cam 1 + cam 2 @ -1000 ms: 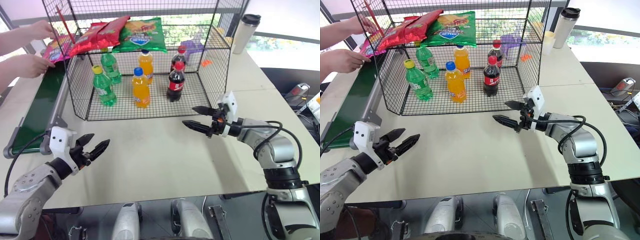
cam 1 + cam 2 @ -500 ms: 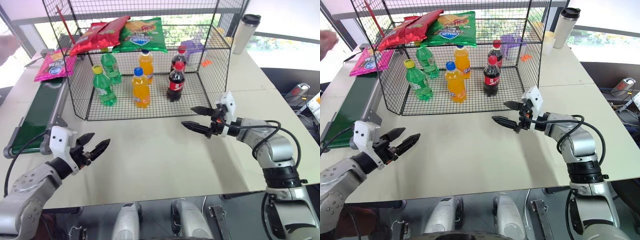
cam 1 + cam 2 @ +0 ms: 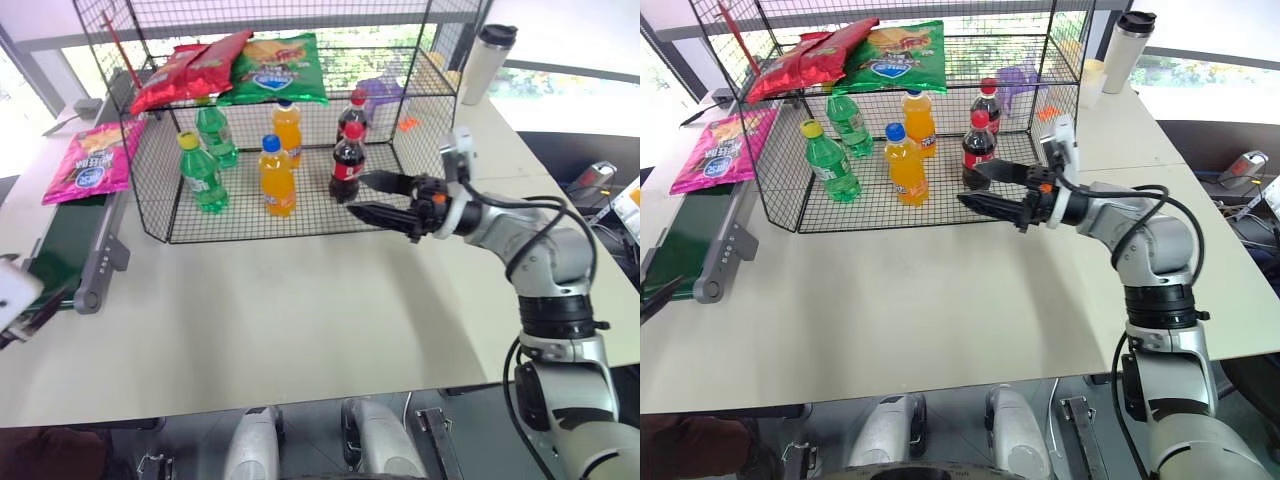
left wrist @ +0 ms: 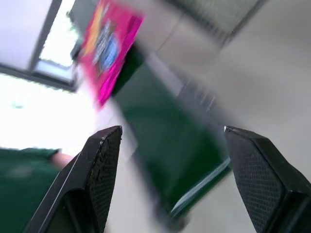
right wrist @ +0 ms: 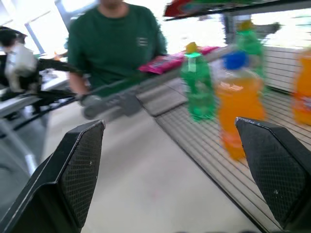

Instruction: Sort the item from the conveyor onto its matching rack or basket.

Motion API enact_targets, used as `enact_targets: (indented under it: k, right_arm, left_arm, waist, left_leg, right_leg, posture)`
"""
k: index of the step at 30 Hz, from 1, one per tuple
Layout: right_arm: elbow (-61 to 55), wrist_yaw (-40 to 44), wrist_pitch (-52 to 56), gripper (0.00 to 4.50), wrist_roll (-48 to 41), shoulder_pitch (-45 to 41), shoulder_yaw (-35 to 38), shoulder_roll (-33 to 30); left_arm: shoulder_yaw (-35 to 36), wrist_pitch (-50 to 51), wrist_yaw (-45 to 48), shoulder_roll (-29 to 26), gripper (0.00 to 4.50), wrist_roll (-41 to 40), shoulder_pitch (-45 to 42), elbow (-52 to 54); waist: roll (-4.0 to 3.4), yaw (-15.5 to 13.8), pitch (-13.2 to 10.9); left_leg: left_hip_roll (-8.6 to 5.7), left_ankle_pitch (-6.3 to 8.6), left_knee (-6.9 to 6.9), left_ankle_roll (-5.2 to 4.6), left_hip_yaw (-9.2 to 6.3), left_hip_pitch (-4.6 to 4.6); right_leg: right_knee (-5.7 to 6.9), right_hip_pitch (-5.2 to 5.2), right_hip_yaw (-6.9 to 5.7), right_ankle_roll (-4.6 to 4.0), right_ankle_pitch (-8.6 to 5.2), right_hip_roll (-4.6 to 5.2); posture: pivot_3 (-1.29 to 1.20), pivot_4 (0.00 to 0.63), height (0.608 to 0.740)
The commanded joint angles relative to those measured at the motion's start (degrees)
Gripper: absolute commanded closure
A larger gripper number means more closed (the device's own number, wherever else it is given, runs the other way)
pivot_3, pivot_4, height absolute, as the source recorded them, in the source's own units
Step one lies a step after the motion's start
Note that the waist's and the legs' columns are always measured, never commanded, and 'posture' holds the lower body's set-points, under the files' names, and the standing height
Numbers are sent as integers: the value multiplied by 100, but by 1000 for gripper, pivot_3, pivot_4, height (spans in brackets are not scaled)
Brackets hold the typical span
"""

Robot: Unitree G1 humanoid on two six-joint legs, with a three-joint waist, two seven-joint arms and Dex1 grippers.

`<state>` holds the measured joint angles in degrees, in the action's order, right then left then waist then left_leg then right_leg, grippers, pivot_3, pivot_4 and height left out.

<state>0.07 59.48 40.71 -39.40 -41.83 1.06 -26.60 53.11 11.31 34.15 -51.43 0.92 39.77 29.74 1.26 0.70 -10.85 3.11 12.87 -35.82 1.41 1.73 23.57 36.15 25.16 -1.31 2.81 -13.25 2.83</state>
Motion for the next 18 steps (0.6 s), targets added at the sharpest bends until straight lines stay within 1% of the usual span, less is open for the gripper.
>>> enact_targets:
  k: [1,4,7,12,14,18]
  right_arm:
    - [-207,194,-266,58,68,-281,-279,210]
    - [-187,366,-560,58,374,-349,-655,287]
    - [-157,517,-793,58,644,-334,-905,258]
    - [-59,699,-1002,58,906,-278,-1038,150]
    - [28,705,-1073,58,1004,-264,-1051,125]
    - [121,681,-1033,58,1035,-224,-980,70]
  left_arm:
    - [356,-1375,-361,173,1011,1183,276,-273]
    - [387,-2191,-614,500,1011,1750,608,-601]
    - [319,-2646,-892,825,1011,1987,677,-820]
    - [80,-3058,-1270,1236,1011,2263,586,-1032]
    - [-21,-3204,-1579,1356,1011,2530,475,-1073]
    - [-248,-3262,-1881,1700,1011,2743,369,-995]
  waist:
    - [0,-2,0]
    - [1,14,0]
    - [1,26,1]
    - [3,13,2]
    - [3,10,2]
    - [8,25,5]
  left_leg:
    - [0,1,0,1,2,2]
    - [2,2,3,4,16,13]
    - [-8,2,17,4,50,18]
    - [-12,3,12,5,55,33]
    - [-13,3,7,5,53,33]
    - [-11,3,-2,5,52,33]
  right_leg:
    - [-1,2,0,-1,1,6]
    - [-6,18,-1,-2,2,50]
    - [-10,29,-7,0,2,82]
    - [-13,36,-15,2,3,82]
    - [-11,35,-22,2,3,81]
    - [-8,32,-38,3,4,80]
  posture:
    - [0,150,740]
    - [0,150,740]
    - [0,150,740]
    - [0,150,740]
    - [0,150,740]
    - [0,150,740]
